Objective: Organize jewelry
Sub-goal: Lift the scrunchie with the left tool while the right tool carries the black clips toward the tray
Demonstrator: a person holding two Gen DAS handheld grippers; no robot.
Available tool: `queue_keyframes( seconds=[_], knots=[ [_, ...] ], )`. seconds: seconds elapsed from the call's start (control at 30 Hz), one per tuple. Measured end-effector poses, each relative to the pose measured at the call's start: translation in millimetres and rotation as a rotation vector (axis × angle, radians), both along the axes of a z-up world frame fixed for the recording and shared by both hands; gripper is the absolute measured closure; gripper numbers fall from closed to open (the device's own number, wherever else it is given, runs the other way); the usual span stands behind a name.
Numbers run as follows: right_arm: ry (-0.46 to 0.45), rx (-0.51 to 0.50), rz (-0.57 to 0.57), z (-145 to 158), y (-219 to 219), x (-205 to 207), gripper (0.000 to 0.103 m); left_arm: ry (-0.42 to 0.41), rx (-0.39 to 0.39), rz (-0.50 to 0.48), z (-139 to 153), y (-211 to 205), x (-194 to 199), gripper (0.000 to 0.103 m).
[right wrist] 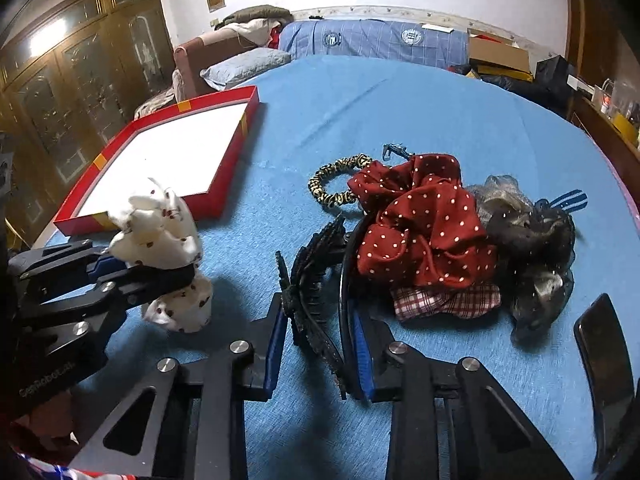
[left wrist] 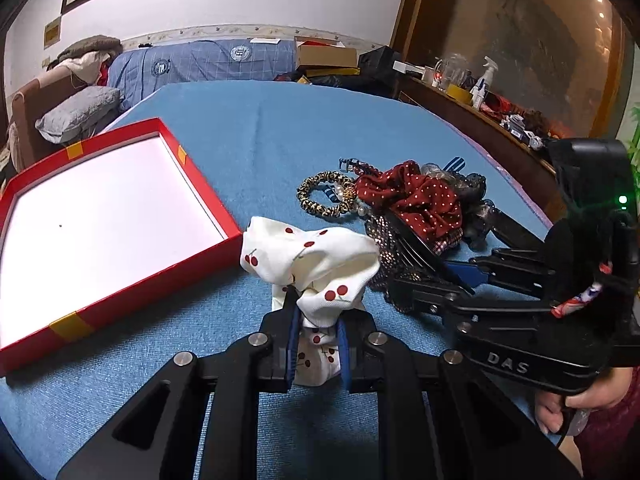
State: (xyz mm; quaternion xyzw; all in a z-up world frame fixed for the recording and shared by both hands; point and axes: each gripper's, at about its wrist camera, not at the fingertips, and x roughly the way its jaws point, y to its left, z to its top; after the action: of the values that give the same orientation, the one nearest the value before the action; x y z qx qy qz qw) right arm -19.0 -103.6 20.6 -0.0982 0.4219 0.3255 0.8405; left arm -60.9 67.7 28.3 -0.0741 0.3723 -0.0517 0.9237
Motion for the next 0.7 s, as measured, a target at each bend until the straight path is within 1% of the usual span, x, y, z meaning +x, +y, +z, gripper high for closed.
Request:
queue_keyframes(
  seconds=[0.1, 0.33, 0.5, 0.7],
  knots=[
    [0.021, 0.042, -0.003, 4, -9, -11, 0.07, -0.003, 0.014, 0.001, -1, -2, 0, 0.087],
    [0.024, 0.108, 0.007, 11, -22, -30, 0.07, -0.002, 0.037, 0.017, -2, -3, -1, 0.087],
    [0.015, 0.134, 0.014, 15, -27, -39, 0.07, -0.005, 0.062, 0.033, -2, -5, -4, 0.087],
    [-0.006, 0.184, 0.025, 27, -32, -46, 0.07, -0.012, 0.087, 0.051, 1, -5, -6, 0.087]
  ],
)
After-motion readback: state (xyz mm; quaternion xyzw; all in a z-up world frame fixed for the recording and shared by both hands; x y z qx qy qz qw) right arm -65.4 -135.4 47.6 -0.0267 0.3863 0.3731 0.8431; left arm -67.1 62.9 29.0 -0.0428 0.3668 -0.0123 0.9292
